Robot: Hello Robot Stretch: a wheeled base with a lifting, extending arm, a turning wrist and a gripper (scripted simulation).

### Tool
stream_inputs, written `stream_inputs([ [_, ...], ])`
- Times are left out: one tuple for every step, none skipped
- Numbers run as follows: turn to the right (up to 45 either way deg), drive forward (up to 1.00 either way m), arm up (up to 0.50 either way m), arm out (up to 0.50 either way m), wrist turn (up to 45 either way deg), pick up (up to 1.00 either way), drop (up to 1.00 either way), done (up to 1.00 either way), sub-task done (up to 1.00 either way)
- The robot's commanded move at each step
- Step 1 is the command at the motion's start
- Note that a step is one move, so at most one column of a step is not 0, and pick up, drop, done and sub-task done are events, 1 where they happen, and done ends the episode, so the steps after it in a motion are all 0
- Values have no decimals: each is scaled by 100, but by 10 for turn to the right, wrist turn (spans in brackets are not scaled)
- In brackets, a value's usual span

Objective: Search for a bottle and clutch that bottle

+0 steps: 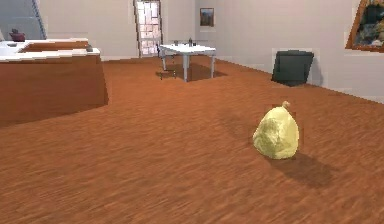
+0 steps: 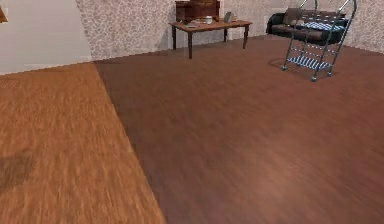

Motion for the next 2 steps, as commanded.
stream_inputs([
  [0,100,0,0,0,0,0,0,0],
  [0,90,0,0,0,0,0,0,0],
])
